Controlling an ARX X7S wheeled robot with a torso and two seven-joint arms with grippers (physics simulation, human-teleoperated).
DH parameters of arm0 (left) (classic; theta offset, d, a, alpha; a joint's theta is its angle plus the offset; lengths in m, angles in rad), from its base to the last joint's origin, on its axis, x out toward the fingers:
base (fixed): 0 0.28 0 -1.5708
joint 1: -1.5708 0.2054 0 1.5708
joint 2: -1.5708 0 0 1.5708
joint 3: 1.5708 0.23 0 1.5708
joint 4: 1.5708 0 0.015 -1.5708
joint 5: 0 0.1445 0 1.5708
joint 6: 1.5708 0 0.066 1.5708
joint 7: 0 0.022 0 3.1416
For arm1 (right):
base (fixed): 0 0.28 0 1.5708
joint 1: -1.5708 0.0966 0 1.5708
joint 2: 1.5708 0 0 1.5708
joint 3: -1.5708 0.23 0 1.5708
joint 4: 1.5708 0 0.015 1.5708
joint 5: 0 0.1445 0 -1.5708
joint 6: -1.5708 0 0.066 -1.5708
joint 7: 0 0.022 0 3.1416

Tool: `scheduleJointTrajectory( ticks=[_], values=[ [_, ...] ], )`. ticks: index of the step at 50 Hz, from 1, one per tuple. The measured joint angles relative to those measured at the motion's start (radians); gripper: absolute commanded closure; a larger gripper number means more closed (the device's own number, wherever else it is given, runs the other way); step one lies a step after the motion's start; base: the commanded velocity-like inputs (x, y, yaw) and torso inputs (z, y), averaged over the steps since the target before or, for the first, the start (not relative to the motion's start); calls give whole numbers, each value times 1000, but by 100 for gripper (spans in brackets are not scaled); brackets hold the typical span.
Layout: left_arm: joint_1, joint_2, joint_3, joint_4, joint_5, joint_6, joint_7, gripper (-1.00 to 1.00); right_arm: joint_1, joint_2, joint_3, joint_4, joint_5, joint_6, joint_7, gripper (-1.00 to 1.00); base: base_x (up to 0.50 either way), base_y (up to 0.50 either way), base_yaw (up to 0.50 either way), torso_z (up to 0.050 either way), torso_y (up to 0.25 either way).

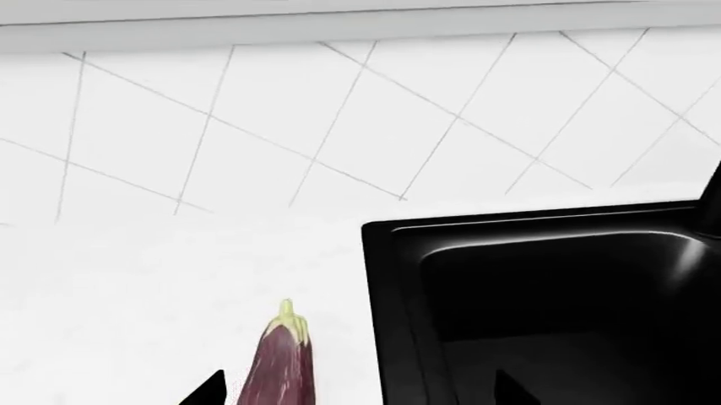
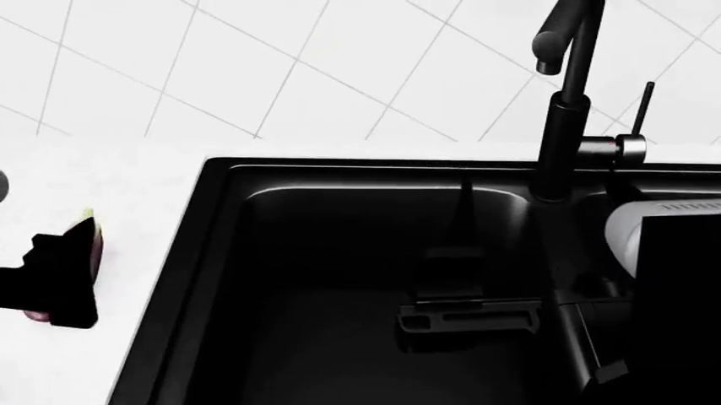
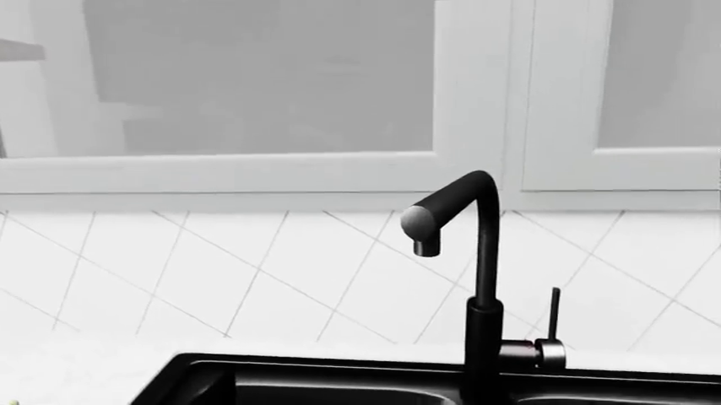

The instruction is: There is a mixed pile of frozen fruits and vegetables on the counter. Locate all the frozen vegetables and place the items in a bowl on the counter. Take all the frozen fruits and defrost them in a running sink.

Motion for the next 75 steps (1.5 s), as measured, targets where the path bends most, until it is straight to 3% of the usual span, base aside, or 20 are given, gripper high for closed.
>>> scheduleJointTrajectory(
  ticks=[43,75],
  values=[
    [3,-30,126,-199,217,25,200,-100,-43,6,19,7,-26,-33,-27,-100,0,0,0,0,0],
    [-40,-2,332,-414,522,143,405,-100,-51,14,9,12,-39,-31,-30,-100,0,0,0,0,0]
  ],
)
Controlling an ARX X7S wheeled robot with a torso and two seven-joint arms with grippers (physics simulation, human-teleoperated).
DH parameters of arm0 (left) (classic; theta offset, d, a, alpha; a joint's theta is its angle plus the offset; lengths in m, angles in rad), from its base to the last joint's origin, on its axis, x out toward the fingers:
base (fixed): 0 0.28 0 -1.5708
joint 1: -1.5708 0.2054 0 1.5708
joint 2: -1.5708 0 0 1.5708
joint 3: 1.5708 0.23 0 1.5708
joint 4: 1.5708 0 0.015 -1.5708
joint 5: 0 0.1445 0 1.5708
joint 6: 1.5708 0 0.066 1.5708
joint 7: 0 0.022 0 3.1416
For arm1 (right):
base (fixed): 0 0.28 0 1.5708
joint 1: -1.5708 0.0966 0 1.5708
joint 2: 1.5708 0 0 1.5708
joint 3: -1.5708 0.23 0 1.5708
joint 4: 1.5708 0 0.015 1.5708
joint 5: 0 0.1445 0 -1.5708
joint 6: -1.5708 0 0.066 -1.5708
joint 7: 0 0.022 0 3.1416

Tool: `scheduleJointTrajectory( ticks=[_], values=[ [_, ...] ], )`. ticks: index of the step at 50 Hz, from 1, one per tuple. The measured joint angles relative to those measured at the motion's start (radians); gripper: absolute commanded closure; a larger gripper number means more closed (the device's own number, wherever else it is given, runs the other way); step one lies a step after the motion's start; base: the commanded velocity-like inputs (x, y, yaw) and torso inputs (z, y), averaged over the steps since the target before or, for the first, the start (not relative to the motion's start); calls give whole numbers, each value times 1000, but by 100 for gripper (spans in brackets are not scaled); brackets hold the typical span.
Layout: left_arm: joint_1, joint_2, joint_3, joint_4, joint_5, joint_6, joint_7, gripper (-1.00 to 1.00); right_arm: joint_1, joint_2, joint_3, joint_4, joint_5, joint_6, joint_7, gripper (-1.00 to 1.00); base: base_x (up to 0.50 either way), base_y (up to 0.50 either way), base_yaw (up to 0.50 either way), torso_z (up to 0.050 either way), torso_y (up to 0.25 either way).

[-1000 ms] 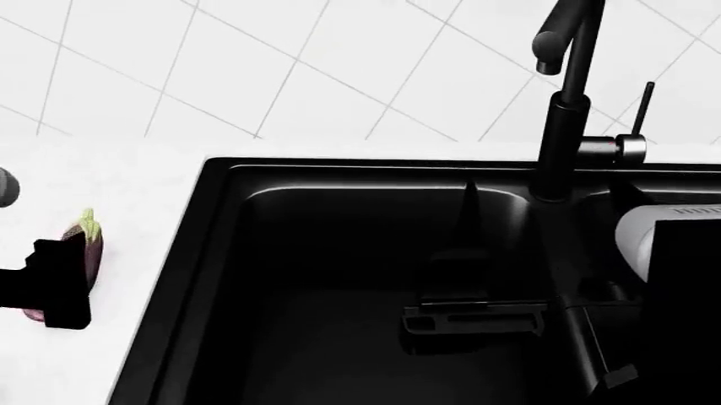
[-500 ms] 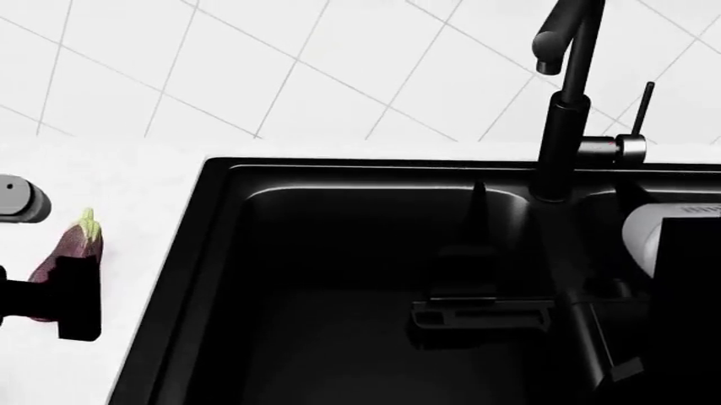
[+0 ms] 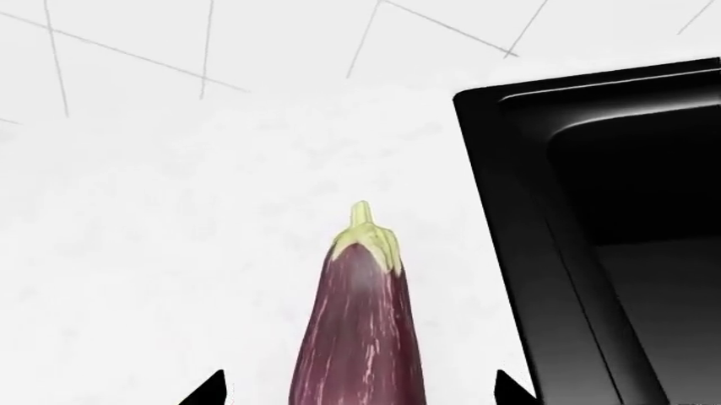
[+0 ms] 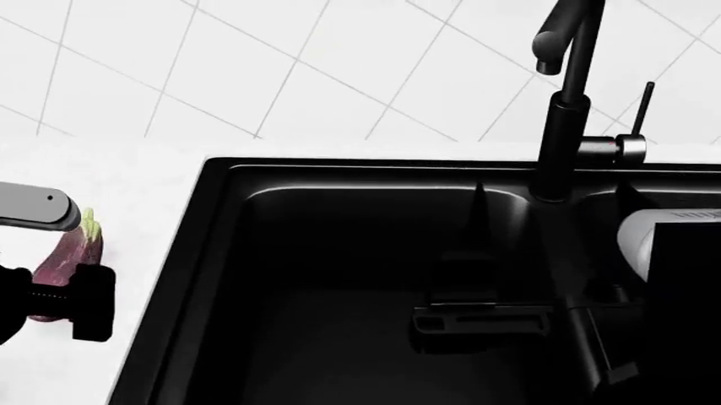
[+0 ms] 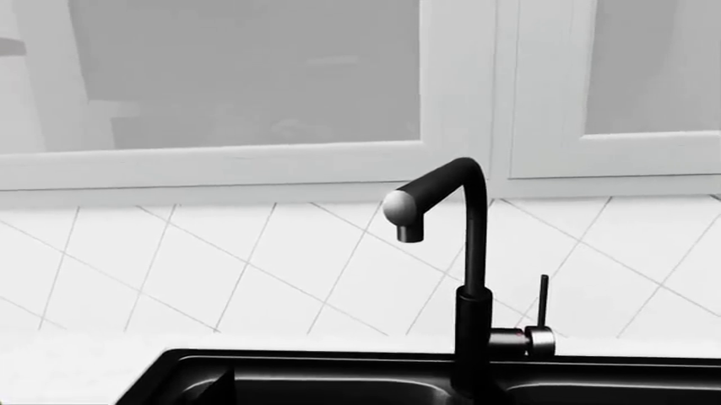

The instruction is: There is a mixed pile of frozen fruits and vegetables on the counter. Locate all the frozen vegetables and place the items in a bowl on the counter. Take all the frozen fruits and defrost them in a running sink.

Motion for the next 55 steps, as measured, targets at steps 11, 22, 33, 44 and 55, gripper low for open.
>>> scheduleJointTrajectory(
  ticks=[11,22,33,44,55],
  values=[
    [-30,26,64,-76,65,23,52,-100,-4,-2,-6,3,-7,-1,-3,-100,0,0,0,0,0],
    [-41,37,108,-146,104,41,102,-100,-27,-4,-5,0,-21,-10,-9,-100,0,0,0,0,0],
    [-53,56,142,-215,140,61,133,-100,-46,-5,-5,-2,-33,-18,-17,-100,0,0,0,0,0],
    [-61,64,141,-208,148,54,122,100,-51,-10,-12,3,-45,-20,-27,-100,0,0,0,0,0],
    [-72,56,102,-127,104,26,67,100,-56,-9,-12,2,-49,-24,-30,-100,0,0,0,0,1]
  ],
)
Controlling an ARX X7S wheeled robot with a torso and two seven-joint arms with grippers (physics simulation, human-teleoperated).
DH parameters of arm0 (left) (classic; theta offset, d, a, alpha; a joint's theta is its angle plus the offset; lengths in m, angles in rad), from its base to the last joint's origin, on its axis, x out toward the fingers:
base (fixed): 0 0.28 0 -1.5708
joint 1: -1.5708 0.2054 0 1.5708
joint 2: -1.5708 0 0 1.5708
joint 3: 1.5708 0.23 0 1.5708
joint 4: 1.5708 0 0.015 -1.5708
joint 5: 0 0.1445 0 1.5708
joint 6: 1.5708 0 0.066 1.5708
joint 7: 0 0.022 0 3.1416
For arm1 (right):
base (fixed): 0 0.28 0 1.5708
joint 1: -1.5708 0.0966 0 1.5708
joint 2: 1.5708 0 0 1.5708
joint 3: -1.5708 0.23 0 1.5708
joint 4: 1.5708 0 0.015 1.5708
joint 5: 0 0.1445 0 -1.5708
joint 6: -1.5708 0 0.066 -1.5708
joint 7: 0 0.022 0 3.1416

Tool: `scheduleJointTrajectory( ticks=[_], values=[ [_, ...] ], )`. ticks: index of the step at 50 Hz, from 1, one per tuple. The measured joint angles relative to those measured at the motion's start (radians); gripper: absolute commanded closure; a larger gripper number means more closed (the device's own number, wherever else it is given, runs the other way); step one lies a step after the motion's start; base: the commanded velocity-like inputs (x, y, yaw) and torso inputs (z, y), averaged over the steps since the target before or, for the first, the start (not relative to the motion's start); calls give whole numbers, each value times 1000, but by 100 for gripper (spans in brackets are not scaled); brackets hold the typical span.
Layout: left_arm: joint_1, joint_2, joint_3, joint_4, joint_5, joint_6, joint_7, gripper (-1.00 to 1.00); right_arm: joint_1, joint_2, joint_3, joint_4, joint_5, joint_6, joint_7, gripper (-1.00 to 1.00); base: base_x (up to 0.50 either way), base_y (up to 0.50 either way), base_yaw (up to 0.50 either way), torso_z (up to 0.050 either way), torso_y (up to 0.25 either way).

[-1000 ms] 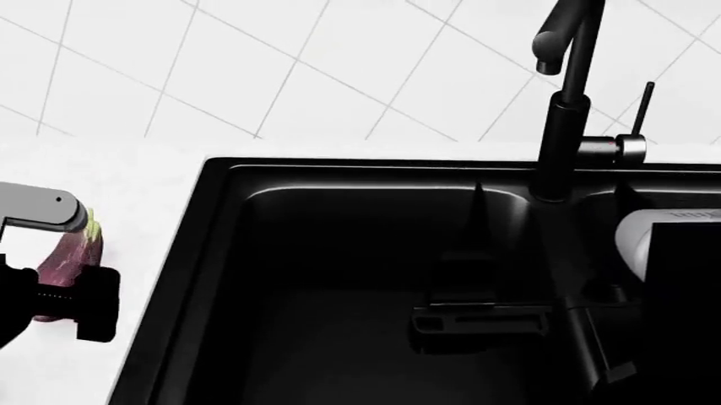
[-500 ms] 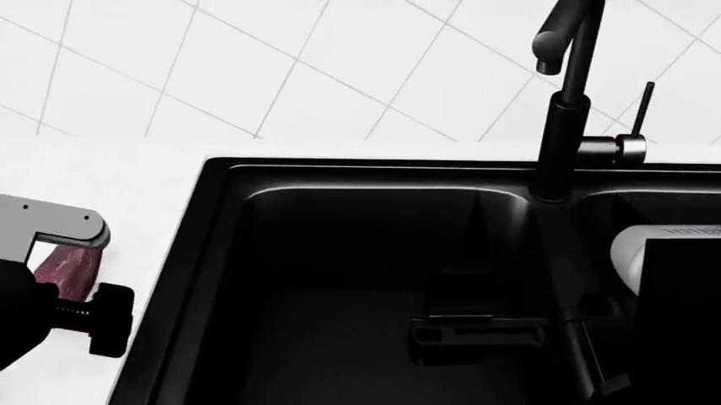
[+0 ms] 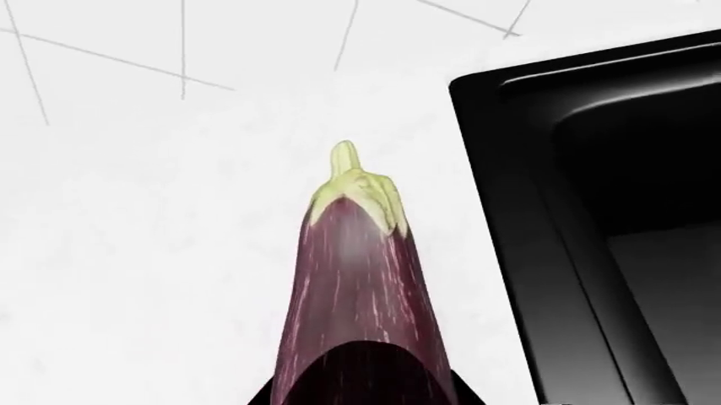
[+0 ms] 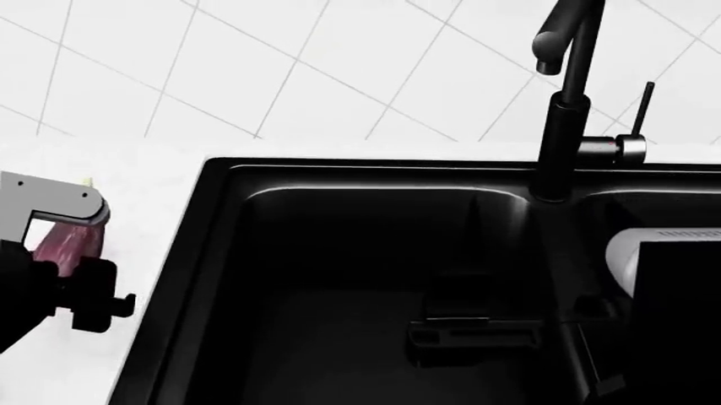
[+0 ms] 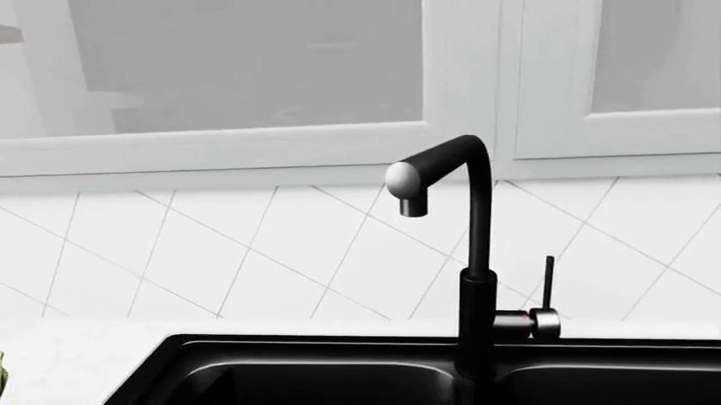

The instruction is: There is a mixed pile of frozen fruits and vegetables on the counter. Locate all the frozen vegetables and place the items in a bowl on the counter. Take all the frozen fruits and defrost them in a running sink.

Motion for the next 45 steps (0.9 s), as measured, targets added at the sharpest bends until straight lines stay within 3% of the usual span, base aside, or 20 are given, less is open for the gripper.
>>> scheduleJointTrajectory(
  ticks=[20,31,45],
  values=[
    [-4,-46,-142,285,-232,-111,-167,100,-20,21,17,-23,3,-14,0,-100,0,0,0,0,0],
    [4,-59,-209,409,-387,-152,-264,100,-26,33,30,-34,20,-23,12,-100,-460,-6,0,0,1],
    [-4,-69,-236,478,-495,-177,-331,100,-21,31,31,-43,32,-30,20,-100,-137,-422,0,0,0]
  ],
)
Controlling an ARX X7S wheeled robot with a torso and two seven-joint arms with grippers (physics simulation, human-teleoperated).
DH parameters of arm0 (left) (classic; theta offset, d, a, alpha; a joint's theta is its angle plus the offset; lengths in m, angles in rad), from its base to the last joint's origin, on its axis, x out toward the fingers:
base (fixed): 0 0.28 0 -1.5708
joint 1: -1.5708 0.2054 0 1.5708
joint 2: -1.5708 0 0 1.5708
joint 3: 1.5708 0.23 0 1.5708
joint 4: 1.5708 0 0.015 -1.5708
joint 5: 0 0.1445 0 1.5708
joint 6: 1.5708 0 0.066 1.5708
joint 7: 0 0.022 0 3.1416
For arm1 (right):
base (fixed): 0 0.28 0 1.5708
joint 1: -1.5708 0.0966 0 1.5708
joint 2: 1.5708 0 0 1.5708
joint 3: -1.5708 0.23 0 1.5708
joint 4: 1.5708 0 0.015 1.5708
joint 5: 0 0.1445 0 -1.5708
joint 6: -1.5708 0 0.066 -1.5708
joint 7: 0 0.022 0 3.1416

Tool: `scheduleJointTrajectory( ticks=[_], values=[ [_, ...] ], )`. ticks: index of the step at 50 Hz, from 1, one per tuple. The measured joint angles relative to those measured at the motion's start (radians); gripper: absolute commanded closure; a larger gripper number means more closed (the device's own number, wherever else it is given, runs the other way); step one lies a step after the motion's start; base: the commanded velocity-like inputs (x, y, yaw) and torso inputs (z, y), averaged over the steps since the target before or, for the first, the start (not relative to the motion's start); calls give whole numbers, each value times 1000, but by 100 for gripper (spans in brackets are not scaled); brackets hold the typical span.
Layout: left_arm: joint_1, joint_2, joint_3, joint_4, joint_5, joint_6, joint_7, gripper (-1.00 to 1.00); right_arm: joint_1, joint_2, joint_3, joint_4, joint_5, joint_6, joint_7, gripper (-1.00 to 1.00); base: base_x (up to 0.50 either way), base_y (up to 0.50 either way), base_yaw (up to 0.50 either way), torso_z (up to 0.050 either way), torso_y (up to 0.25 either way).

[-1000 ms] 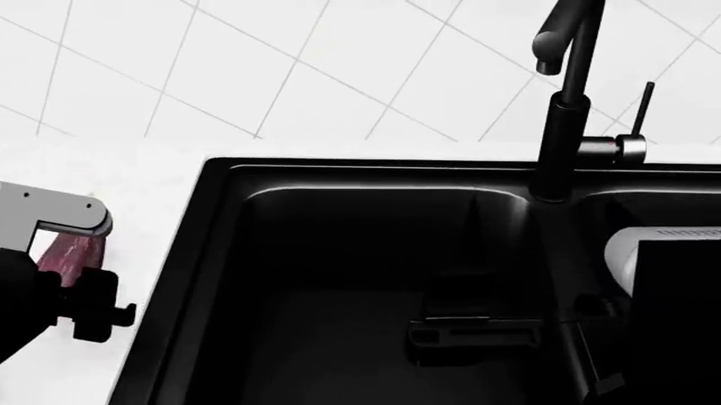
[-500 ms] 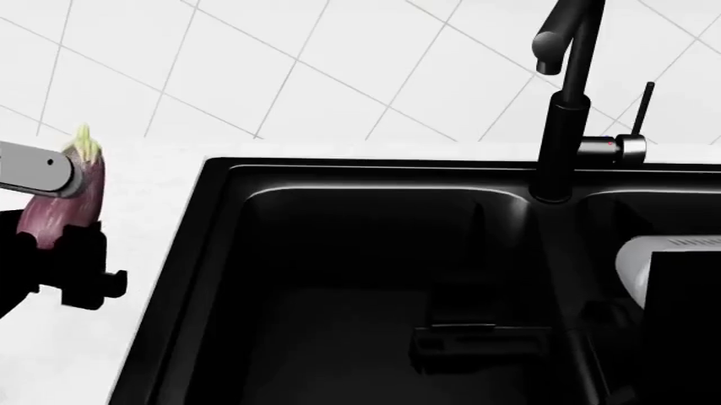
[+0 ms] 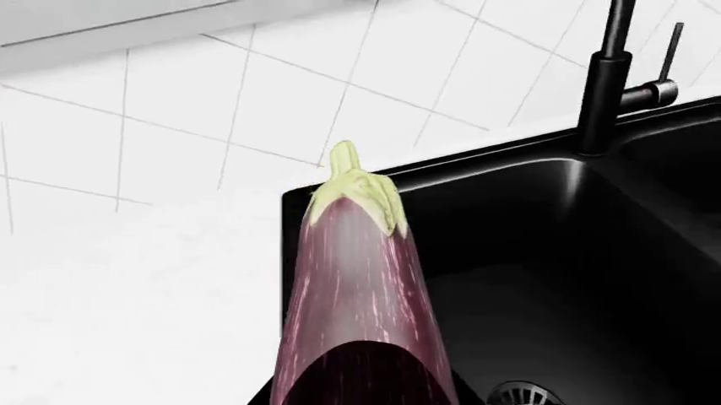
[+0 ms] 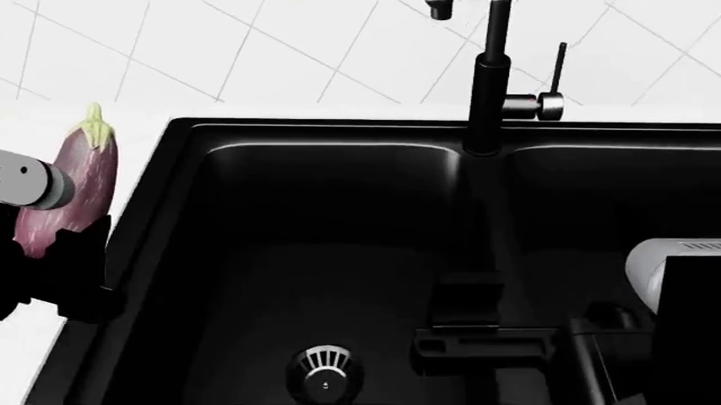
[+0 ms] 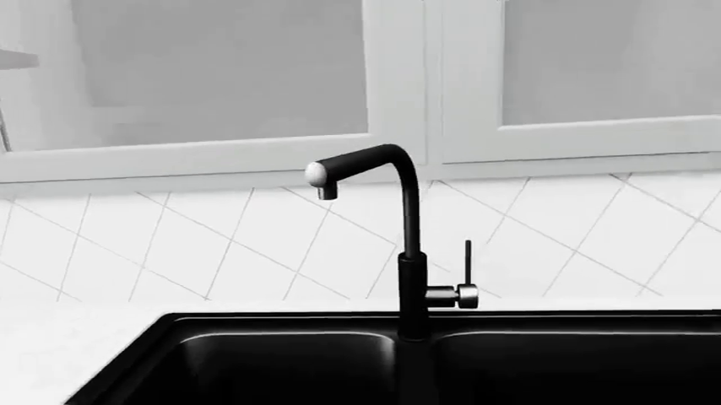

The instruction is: There is a mixed pile of frozen fruits and vegetables on the counter. Locate all the frozen vegetables and place the items in a bowl on the counter. Take all the frozen fruits and defrost them in a running sink.

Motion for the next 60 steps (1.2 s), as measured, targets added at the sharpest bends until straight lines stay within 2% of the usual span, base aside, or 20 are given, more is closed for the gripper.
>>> scheduleJointTrajectory(
  ticks=[17,60],
  values=[
    [-8,-4,3,29,-54,-5,-23,100,-12,-1,2,-7,-6,-8,1,-100,1,-500,0,0,0],
    [0,-7,31,60,-78,17,-14,100,15,11,0,-18,26,-11,23,-100,0,-500,0,0,0]
  ],
)
